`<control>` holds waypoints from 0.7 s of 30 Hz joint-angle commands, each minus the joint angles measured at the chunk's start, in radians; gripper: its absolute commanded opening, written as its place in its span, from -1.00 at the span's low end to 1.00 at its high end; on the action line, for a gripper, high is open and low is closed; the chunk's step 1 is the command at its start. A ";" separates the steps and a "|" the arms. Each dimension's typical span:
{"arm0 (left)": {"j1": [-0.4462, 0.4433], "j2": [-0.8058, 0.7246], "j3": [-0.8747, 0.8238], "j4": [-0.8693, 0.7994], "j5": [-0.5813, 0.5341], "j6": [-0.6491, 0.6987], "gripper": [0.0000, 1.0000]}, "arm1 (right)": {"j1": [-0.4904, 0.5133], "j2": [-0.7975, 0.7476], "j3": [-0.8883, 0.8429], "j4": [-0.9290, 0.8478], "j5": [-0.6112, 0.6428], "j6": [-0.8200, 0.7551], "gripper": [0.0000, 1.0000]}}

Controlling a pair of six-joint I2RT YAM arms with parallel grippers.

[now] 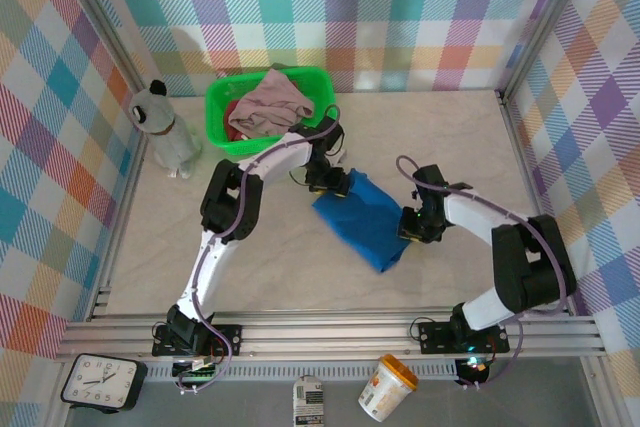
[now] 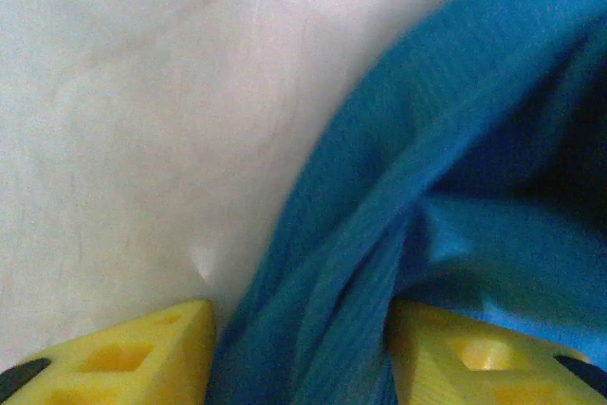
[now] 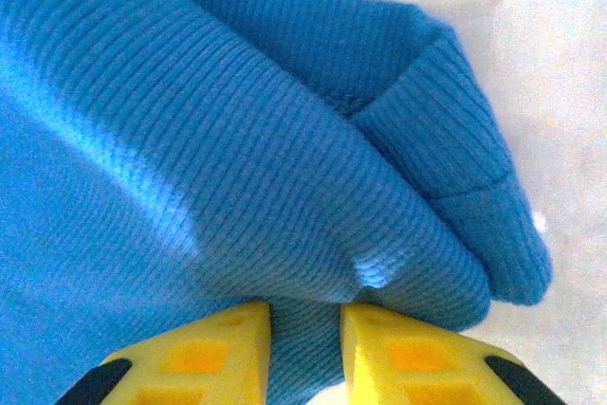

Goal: Fold and stack the tank tops

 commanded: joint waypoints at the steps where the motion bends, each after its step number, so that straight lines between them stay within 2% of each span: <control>1: -0.023 -0.100 -0.108 -0.036 0.060 -0.093 0.01 | -0.025 0.047 0.078 -0.015 -0.003 -0.069 -0.42; 6: -0.042 -0.218 -0.284 0.033 0.090 -0.211 0.01 | -0.025 0.003 0.151 -0.073 0.010 -0.150 -0.25; 12: -0.088 -0.334 -0.438 0.105 0.055 -0.323 0.02 | -0.024 -0.163 0.047 -0.114 -0.057 -0.076 -0.12; 14: -0.102 -0.365 -0.447 0.106 0.008 -0.340 0.04 | -0.021 -0.218 -0.019 -0.112 -0.054 -0.038 -0.02; 15: -0.104 -0.371 -0.441 0.097 -0.016 -0.337 0.05 | -0.022 -0.241 -0.053 -0.093 -0.055 -0.018 0.13; 16: -0.104 -0.372 -0.432 0.087 -0.041 -0.332 0.05 | -0.022 -0.251 -0.076 -0.070 -0.063 -0.007 0.19; 21: -0.103 -0.300 -0.292 -0.006 -0.157 -0.235 0.05 | -0.013 -0.218 -0.107 0.086 -0.057 0.034 0.21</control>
